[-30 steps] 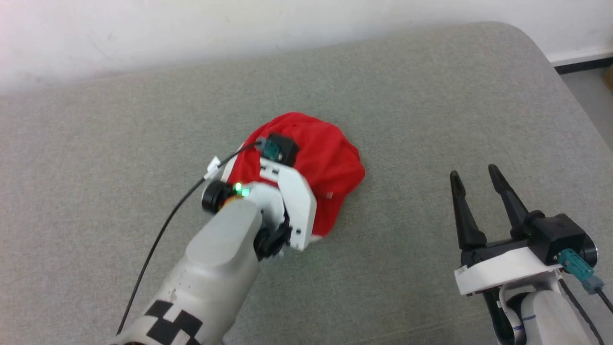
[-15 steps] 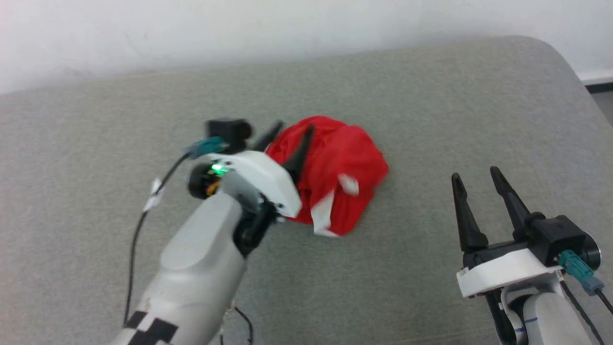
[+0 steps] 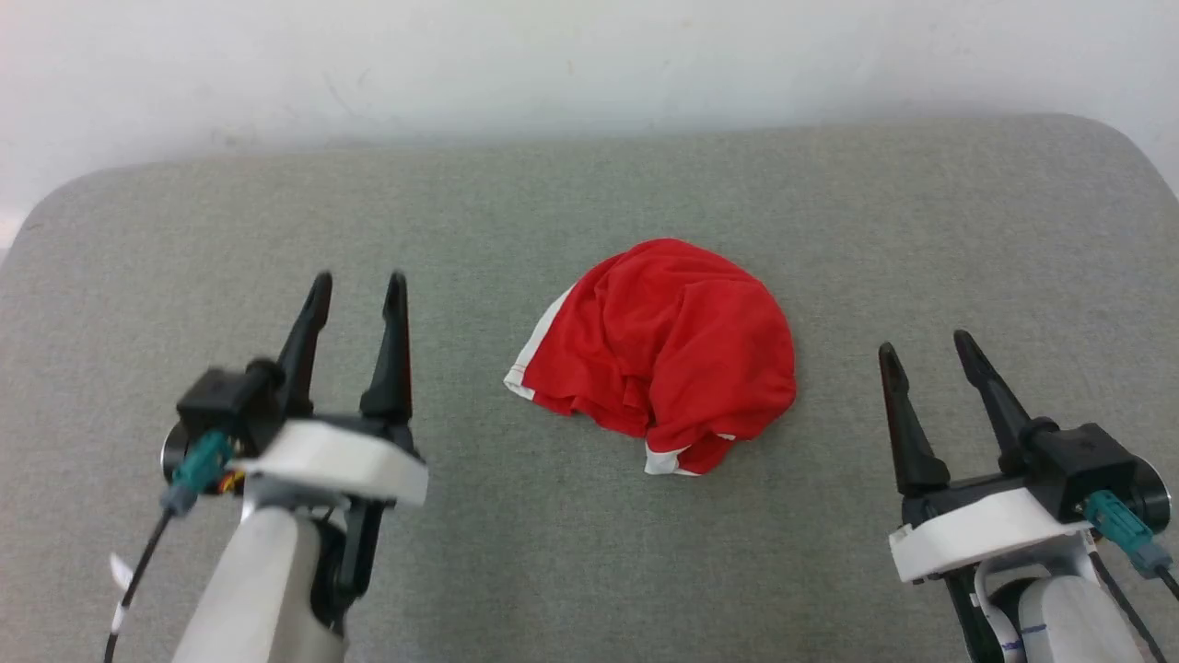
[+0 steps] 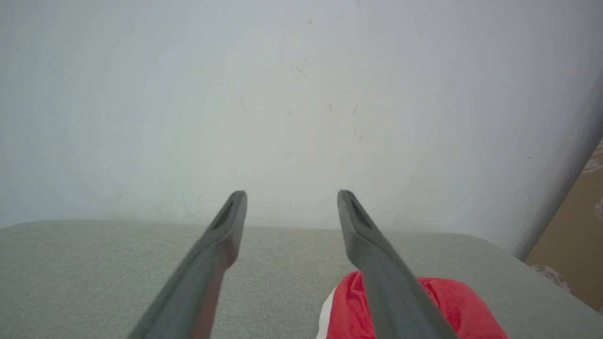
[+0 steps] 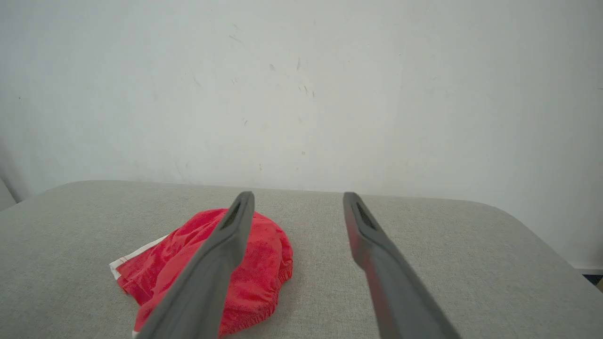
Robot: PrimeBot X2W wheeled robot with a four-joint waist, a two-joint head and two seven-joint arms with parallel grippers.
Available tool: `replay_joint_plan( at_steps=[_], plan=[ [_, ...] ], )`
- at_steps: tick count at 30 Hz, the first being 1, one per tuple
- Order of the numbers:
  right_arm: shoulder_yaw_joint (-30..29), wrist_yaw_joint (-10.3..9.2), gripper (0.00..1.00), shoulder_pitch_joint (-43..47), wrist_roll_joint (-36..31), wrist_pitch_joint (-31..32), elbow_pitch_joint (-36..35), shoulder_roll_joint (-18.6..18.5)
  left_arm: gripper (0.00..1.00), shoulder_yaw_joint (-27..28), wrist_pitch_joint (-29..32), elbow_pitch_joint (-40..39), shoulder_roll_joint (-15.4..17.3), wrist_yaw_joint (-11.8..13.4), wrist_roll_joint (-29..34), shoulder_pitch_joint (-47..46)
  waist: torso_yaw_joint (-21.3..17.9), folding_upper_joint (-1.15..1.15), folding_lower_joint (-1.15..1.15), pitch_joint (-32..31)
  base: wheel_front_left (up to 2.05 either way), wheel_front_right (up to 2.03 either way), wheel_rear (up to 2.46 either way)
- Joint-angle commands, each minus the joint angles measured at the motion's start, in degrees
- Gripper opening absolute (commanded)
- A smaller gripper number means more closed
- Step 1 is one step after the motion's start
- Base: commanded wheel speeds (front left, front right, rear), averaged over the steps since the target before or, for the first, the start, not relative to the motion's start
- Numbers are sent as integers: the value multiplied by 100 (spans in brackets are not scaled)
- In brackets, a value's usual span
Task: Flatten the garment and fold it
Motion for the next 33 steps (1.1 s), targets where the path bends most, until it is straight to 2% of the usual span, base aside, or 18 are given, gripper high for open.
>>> replay_joint_plan(
  at_steps=[1,8,14,23,29,30,32,33],
  plan=[
    [-18,-10,100,64,-39,35,-18,-1,100,68,-26,-83,-16,-63,116,123,33,0,0,1,0,0,0],
    [-208,-10,100,102,88,172,58,-1,100,452,-26,-450,-210,-243,726,843,180,0,0,45,0,0,0],
    [-228,-10,100,-360,226,723,550,-1,100,706,-27,-689,-481,-367,927,876,356,0,0,298,0,0,0],
    [-241,-10,100,-1632,516,1847,2317,-1,100,772,-27,-774,-710,-576,1167,568,636,0,0,795,0,0,0],
    [117,-10,100,-2192,817,2806,3395,0,100,804,-27,-737,-786,-641,1206,436,786,0,0,970,0,0,0],
    [206,-10,70,-2222,847,2995,3507,0,100,816,-27,-726,-794,-648,1206,433,798,0,0,976,0,0,0],
    [292,-10,0,-2253,883,3185,3587,0,100,835,-27,-704,-806,-661,1208,439,811,0,0,974,0,0,0],
    [288,-10,0,-2256,905,3205,3585,0,100,847,-27,-696,-811,-666,1210,445,811,0,0,964,0,0,0]
  ],
)
